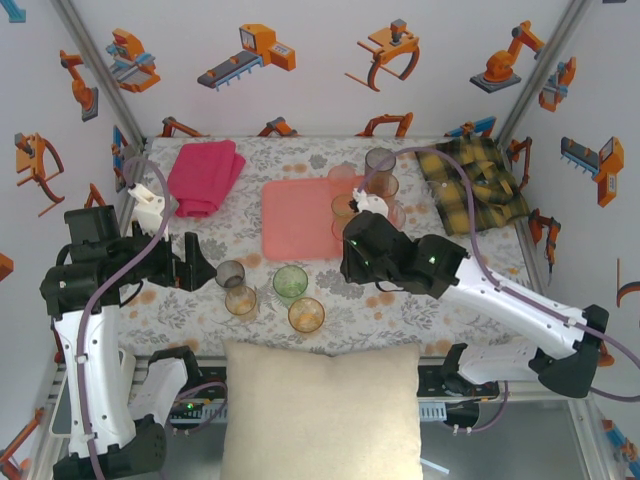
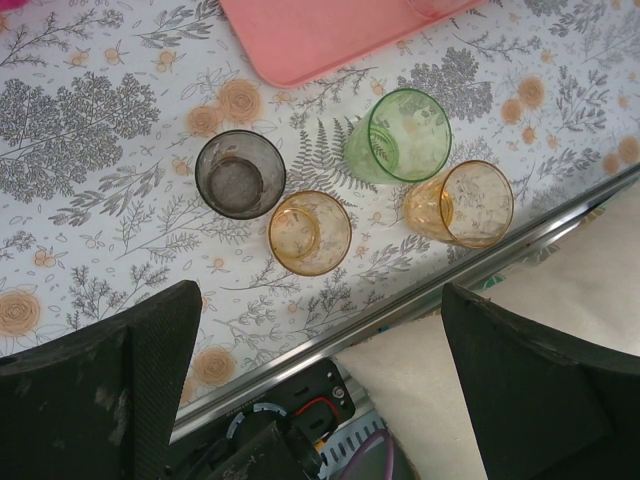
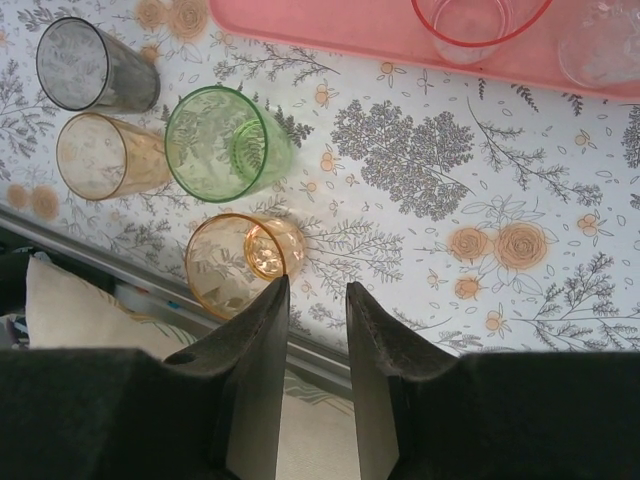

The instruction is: Place the glasses into the tray

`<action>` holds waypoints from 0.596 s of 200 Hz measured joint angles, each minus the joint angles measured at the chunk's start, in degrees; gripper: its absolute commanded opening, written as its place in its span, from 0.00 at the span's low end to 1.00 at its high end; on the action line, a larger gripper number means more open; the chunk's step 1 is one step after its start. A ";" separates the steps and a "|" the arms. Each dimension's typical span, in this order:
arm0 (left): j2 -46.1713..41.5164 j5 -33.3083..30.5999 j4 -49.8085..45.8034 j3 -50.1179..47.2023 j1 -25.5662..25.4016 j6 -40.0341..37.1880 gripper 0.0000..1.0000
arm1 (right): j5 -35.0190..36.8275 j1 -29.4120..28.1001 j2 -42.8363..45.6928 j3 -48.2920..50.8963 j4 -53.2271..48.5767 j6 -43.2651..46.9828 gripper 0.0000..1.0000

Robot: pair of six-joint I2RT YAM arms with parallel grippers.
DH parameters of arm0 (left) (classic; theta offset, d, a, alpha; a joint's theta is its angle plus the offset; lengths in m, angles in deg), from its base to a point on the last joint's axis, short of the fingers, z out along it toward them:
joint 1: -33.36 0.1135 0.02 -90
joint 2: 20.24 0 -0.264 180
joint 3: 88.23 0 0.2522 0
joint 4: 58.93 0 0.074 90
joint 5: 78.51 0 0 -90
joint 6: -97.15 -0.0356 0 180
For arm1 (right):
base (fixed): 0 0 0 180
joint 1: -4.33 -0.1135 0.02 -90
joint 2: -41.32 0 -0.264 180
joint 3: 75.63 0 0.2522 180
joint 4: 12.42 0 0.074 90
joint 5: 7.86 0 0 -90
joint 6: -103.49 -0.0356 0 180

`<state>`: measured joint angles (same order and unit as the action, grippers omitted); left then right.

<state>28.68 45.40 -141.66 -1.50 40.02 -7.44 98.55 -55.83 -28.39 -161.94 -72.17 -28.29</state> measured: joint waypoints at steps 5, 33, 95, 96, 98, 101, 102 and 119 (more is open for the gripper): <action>0.09 0.02 0.00 0.00 0.00 0.02 0.97 | -0.09 0.02 -0.26 -0.02 0.00 0.31 0.33; 1.95 0.17 0.07 0.70 -0.63 0.94 0.97 | -1.60 1.31 -2.54 -0.74 0.02 2.89 0.35; 10.10 -0.31 -1.14 6.16 2.01 2.71 0.97 | -17.44 18.99 -14.25 -10.43 2.45 10.67 0.35; 10.19 -0.31 -1.22 6.25 2.16 2.71 0.97 | -17.86 19.58 -14.82 -11.26 2.36 10.73 0.35; 10.21 -0.35 -1.38 6.38 2.40 2.71 0.97 | -18.49 20.39 -15.74 -12.59 2.05 11.06 0.35; 10.23 -0.37 -1.53 6.51 2.71 2.71 0.97 | -19.12 21.22 -16.65 -14.05 1.60 11.32 0.35; 10.23 -0.39 -1.55 6.56 2.78 2.69 0.97 | -19.50 21.75 -17.25 -15.10 1.44 11.41 0.35; 8.66 -1.01 -2.08 6.40 4.00 2.73 0.97 | -22.45 25.81 -23.37 -27.17 -0.63 13.77 0.35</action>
<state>37.34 44.40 -143.74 4.91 44.02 -4.71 76.10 -30.02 -51.76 -189.11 -72.81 -14.52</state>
